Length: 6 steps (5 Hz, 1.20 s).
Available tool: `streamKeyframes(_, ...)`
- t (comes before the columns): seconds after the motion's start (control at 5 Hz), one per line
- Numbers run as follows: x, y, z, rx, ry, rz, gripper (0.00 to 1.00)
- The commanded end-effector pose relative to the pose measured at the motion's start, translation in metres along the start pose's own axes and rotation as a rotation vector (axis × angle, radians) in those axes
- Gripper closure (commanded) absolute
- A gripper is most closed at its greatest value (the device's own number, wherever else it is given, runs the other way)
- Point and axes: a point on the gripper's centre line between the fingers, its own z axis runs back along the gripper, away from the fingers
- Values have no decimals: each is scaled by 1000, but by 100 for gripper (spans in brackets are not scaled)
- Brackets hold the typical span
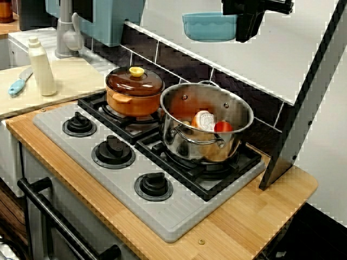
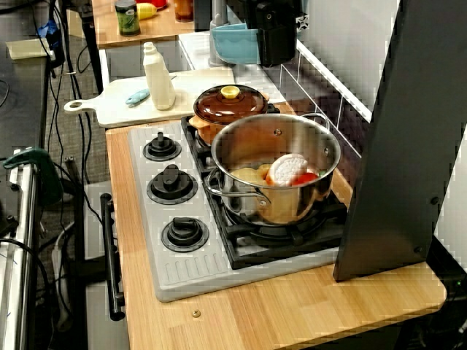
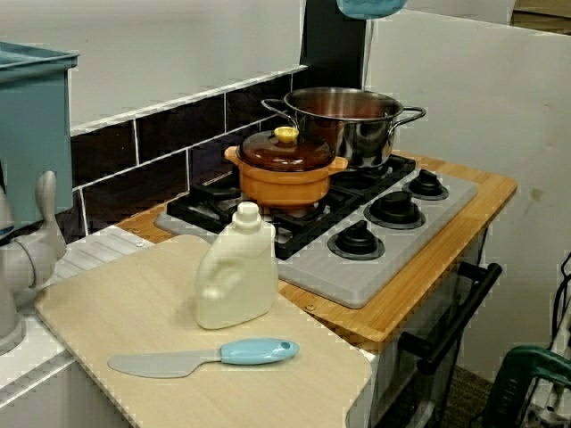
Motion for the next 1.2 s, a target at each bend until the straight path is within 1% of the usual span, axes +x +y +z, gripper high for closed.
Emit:
streamKeyframes(0.0,10,6,23,-48,-3,4,100)
streamKeyframes(0.4,15,11,32,-84,50,0,100)
streamKeyframes(1.0,14,19,40,-119,110,-11,100)
